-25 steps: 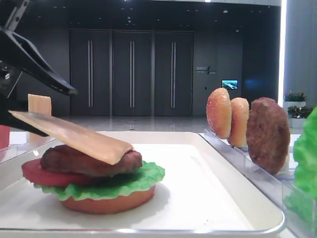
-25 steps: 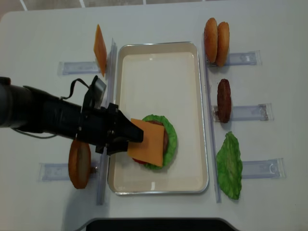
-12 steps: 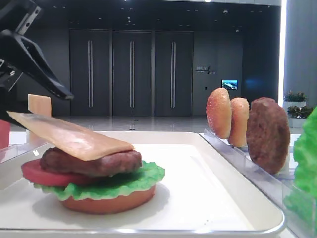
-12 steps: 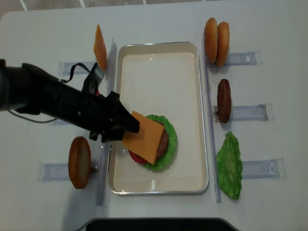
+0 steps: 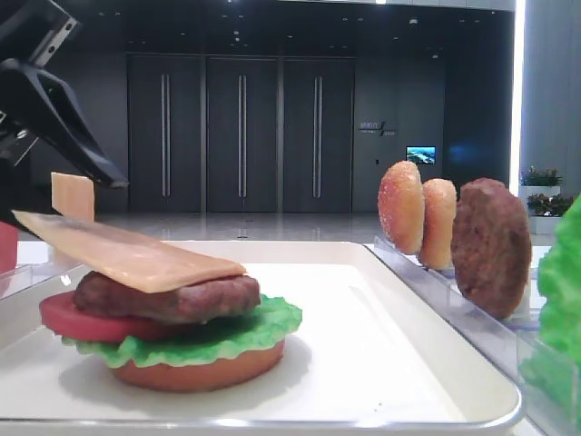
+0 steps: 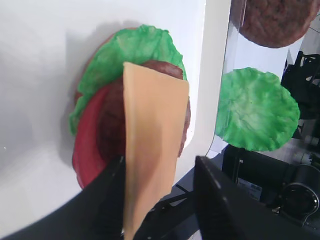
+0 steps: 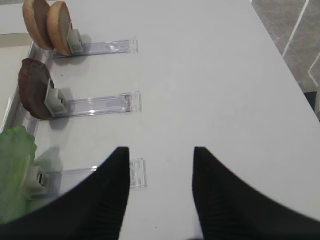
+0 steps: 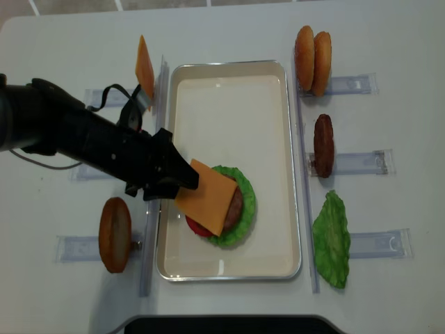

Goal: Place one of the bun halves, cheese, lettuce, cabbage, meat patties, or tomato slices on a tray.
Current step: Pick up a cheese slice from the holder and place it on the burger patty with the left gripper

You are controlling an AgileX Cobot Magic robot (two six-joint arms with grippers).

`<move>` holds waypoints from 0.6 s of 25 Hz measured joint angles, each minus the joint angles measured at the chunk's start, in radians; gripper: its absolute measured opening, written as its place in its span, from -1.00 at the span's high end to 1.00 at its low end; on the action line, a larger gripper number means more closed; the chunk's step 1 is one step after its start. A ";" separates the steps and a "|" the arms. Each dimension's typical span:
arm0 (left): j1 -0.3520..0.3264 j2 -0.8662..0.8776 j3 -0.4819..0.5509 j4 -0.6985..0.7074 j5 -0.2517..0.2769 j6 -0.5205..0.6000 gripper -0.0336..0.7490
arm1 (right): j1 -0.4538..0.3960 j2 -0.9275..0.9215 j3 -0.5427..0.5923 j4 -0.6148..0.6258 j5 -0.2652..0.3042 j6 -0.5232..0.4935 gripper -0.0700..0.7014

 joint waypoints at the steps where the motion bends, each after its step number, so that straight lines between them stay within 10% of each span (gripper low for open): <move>1: 0.000 0.000 0.000 0.003 -0.003 -0.009 0.08 | 0.000 0.000 0.000 0.000 0.000 0.000 0.07; 15: -0.035 0.000 -0.002 0.071 -0.039 -0.105 0.08 | 0.000 0.000 0.000 0.000 0.000 0.000 0.07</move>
